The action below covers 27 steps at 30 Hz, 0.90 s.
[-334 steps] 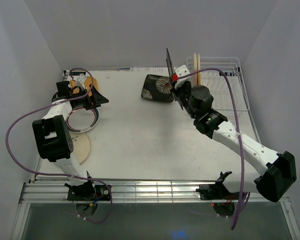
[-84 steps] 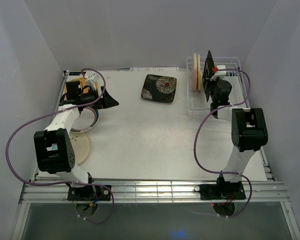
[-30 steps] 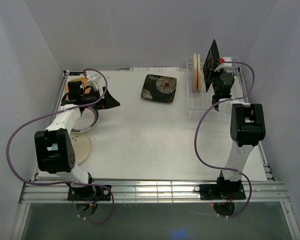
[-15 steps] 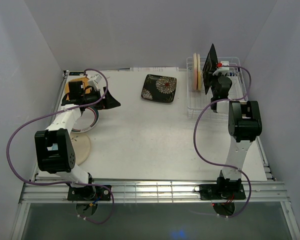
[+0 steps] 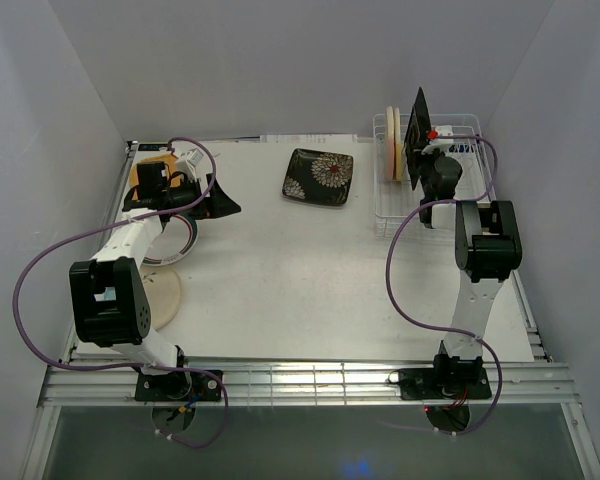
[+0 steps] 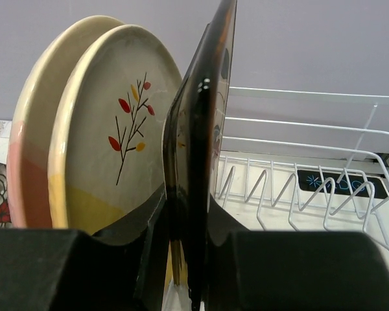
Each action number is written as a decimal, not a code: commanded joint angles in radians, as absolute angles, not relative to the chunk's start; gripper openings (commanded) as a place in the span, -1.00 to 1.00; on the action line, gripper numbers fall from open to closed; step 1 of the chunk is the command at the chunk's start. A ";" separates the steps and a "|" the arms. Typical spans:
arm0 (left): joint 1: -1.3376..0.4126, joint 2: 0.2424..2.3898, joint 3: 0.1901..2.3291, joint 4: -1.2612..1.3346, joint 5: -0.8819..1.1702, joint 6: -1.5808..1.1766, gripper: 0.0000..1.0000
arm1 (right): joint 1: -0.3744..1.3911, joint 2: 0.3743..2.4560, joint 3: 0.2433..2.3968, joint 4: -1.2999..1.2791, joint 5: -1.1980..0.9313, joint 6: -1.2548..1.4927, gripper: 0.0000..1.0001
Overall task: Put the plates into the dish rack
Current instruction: Insert the plate into the dish rack.
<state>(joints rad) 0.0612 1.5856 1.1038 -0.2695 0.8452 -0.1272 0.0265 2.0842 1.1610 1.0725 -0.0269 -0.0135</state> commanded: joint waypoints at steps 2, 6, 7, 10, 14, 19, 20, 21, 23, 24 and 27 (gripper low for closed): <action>0.057 1.523 1.101 -0.275 0.854 -0.109 0.96 | 0.046 2.066 1.157 1.239 -0.006 -0.077 -0.69; 0.057 1.523 1.098 -0.276 0.864 -0.107 0.96 | 0.074 2.071 1.141 1.229 0.041 -0.139 -0.60; 0.057 1.523 1.100 -0.276 0.864 -0.109 0.96 | 0.077 2.069 1.140 1.227 0.043 -0.140 -0.60; 0.058 1.525 1.100 -0.275 0.864 -0.109 0.96 | 0.083 2.071 1.128 1.221 0.055 -0.158 -0.42; 0.058 1.522 1.100 -0.276 0.867 -0.106 0.96 | 0.084 2.057 1.103 1.226 0.067 -0.173 -0.21; 0.057 1.520 1.098 -0.276 0.865 -0.106 0.96 | 0.084 2.046 1.072 1.230 0.077 -0.176 0.11; 0.058 1.523 1.100 -0.276 0.864 -0.106 0.96 | 0.084 2.042 1.068 1.229 0.078 -0.176 0.17; 0.058 1.525 1.100 -0.278 0.868 -0.106 0.96 | 0.084 2.039 1.063 1.233 0.080 -0.176 0.24; 0.058 1.534 1.103 -0.279 0.870 -0.106 0.96 | 0.084 2.025 1.048 1.239 0.081 -0.173 0.45; 0.058 1.537 1.104 -0.282 0.871 -0.106 0.96 | 0.084 2.020 1.043 1.239 0.080 -0.173 0.50; 0.057 1.546 1.109 -0.282 0.876 -0.106 0.96 | 0.084 1.991 1.031 1.235 0.066 -0.163 0.62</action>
